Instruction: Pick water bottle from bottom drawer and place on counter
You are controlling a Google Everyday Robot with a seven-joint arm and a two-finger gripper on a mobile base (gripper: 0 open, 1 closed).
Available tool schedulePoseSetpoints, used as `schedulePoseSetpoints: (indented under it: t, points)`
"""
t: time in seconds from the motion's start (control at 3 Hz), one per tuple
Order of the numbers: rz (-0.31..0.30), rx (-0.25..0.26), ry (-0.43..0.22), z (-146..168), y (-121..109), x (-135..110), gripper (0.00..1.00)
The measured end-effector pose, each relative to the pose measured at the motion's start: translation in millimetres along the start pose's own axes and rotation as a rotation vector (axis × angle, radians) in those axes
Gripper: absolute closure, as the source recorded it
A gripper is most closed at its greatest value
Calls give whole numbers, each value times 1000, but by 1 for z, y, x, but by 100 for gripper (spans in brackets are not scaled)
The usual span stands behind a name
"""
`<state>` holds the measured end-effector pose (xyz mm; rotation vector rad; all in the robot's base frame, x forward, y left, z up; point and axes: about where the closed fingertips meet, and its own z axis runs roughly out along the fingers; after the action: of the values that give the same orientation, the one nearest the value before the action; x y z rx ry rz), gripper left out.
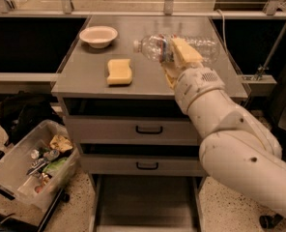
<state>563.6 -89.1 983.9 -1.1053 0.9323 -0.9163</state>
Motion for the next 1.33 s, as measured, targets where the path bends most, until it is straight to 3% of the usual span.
schedulePoseSetpoints:
  t: [0.33, 1.0, 1.33]
  points:
    - [9, 0, -4, 19, -5, 6, 100]
    - [138, -183, 35, 125, 48, 79, 100]
    - [178, -259, 29, 159, 62, 94, 100]
